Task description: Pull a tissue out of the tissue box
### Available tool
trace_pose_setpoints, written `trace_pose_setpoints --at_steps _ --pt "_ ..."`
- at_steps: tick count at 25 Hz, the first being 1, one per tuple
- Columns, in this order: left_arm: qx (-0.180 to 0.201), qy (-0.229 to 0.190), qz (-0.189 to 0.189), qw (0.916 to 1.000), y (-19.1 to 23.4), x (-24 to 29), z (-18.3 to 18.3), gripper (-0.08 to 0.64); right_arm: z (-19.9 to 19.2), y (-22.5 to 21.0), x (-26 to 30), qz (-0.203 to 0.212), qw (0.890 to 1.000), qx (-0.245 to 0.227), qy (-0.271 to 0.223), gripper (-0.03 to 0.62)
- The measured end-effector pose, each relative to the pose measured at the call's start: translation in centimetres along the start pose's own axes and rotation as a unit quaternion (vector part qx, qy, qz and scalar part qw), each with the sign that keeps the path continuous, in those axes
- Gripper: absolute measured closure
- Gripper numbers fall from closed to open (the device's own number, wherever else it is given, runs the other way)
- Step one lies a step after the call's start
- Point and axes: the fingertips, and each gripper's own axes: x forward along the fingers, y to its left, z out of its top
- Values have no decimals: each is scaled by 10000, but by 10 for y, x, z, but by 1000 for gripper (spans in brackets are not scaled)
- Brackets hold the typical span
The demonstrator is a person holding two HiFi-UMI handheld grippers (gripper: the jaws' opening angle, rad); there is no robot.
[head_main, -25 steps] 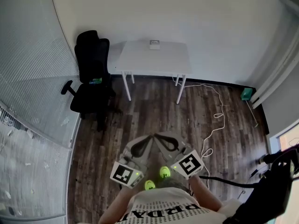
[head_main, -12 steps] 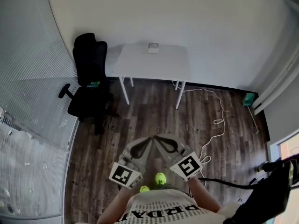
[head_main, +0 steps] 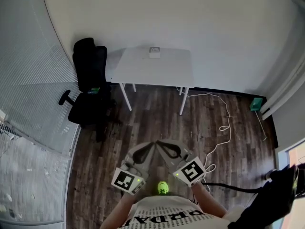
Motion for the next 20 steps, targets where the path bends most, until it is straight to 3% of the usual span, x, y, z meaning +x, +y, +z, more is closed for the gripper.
trace_pose_setpoints --at_steps 10,14,20 --pt "49 153 81 9998 35 11 -13 569 -11 -15 28 158 9997 32 157 586" --pt "-159 122 -6 9998 55 24 -16 569 -21 -29 46 24 9995 3 320 586" --pt "-138 115 -183 9997 84 49 -12 569 -18 -58 71 -139 9993 23 356 586"
